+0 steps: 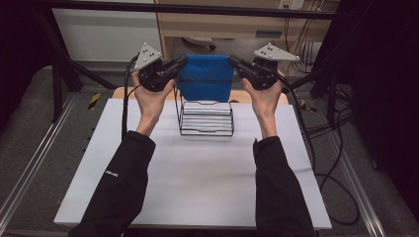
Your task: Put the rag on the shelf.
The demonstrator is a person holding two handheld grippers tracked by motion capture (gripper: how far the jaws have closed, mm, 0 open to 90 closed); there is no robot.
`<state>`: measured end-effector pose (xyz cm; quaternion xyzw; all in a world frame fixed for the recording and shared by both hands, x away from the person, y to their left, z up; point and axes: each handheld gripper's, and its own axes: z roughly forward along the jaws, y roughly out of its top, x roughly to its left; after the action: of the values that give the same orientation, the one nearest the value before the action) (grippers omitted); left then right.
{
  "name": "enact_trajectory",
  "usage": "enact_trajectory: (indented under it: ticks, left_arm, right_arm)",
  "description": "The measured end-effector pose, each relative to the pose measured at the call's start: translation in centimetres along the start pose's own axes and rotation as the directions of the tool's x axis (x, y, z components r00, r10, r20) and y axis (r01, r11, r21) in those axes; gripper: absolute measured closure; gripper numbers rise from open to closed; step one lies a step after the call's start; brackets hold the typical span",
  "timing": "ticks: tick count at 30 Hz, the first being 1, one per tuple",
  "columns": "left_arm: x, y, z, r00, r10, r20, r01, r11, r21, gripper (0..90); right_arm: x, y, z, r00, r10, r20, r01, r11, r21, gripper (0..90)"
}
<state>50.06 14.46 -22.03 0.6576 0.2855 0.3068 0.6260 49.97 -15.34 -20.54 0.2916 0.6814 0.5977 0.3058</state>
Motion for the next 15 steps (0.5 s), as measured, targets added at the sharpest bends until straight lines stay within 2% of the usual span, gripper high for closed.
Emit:
enact_trajectory:
  ticks: [4,5,6,15]
  left_arm:
    - [0.0,-0.3,-0.3,0.9997,-0.020,0.016,0.020,0.9994,0.027,85.0]
    - [0.0,-0.4,-0.4,0.9998,-0.021,0.007,0.021,0.9992,0.035,84.9]
    - [0.0,-0.5,-0.3,0.9993,-0.031,0.020,0.030,0.9986,0.043,84.9]
    - [-0.2,-1.3,-1.2,0.9987,-0.041,0.031,0.039,0.9968,0.070,84.1]
  right_arm:
    - [0.3,-0.1,-0.5,0.9998,-0.011,-0.017,0.011,1.000,0.015,87.1]
    - [0.4,-0.1,-0.6,0.9998,-0.011,-0.019,0.012,1.000,0.020,87.1]
    - [0.5,-0.2,-0.7,0.9997,-0.015,-0.021,0.015,1.000,0.026,87.1]
    - [1.5,-0.6,-1.5,0.9979,-0.034,-0.054,0.038,0.997,0.073,87.1]
